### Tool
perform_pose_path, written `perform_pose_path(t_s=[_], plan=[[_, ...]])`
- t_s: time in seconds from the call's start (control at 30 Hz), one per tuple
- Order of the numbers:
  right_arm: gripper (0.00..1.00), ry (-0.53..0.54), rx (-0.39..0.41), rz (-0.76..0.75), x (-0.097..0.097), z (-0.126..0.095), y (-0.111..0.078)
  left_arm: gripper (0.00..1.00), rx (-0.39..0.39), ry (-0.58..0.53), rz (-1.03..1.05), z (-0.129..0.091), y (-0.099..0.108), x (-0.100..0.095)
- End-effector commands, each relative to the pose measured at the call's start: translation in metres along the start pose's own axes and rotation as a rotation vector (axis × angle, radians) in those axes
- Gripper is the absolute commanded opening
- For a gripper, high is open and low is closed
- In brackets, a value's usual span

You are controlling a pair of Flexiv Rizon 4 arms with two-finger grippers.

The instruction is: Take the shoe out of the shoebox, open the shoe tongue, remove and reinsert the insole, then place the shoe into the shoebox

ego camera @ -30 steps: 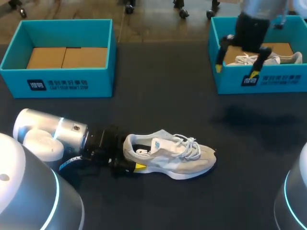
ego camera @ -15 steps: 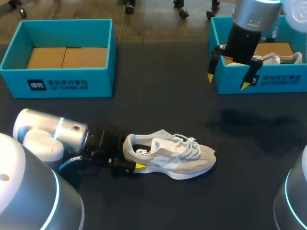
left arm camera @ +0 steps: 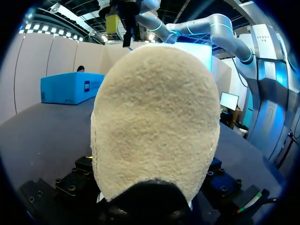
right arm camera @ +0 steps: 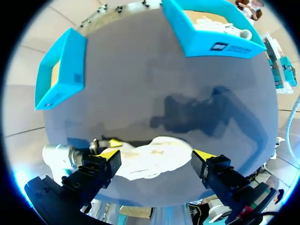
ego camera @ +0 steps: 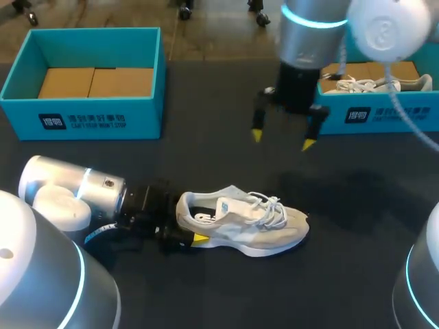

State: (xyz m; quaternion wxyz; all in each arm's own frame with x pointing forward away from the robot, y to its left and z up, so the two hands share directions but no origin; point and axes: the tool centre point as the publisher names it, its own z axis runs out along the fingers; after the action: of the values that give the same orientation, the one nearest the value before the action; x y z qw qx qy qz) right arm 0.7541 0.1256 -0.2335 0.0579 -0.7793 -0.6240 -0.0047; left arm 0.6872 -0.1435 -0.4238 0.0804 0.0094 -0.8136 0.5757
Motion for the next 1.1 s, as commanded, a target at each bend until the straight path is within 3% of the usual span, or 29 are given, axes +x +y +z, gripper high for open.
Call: perform_pose_path(t_s=[0.03, 0.4, 0.57, 0.7, 0.9, 0.97, 1.1], plan=[[1.00, -0.011, -0.001, 0.002, 0.023, 0.013, -0.001, 0.00, -0.001, -0.001, -0.001, 0.000, 0.003, 0.000], [1.00, -0.011, -0.001, 0.002, 0.023, 0.013, -0.001, 0.00, -0.001, -0.001, -0.001, 0.000, 0.003, 0.000], [1.00, -0.109, -0.024, 0.024, 0.062, 0.034, -0.027, 0.00, -0.001, -0.001, -0.001, 0.000, 0.003, 0.000], [1.00, -0.109, -0.047, -0.016, 0.081, 0.045, -0.049, 0.00, -0.001, -0.001, -0.001, 0.000, 0.003, 0.000], [1.00, -0.128, -0.048, -0.021, 0.094, 0.065, -0.072, 0.00, -0.001, -0.001, -0.001, 0.000, 0.003, 0.000], [1.00, -0.164, -0.015, 0.104, 0.085, 0.069, -0.076, 0.00, -0.001, -0.001, -0.001, 0.000, 0.003, 0.000], [1.00, -0.164, -0.015, 0.104, 0.085, 0.069, -0.076, 0.00, -0.001, -0.001, -0.001, 0.000, 0.003, 0.000]])
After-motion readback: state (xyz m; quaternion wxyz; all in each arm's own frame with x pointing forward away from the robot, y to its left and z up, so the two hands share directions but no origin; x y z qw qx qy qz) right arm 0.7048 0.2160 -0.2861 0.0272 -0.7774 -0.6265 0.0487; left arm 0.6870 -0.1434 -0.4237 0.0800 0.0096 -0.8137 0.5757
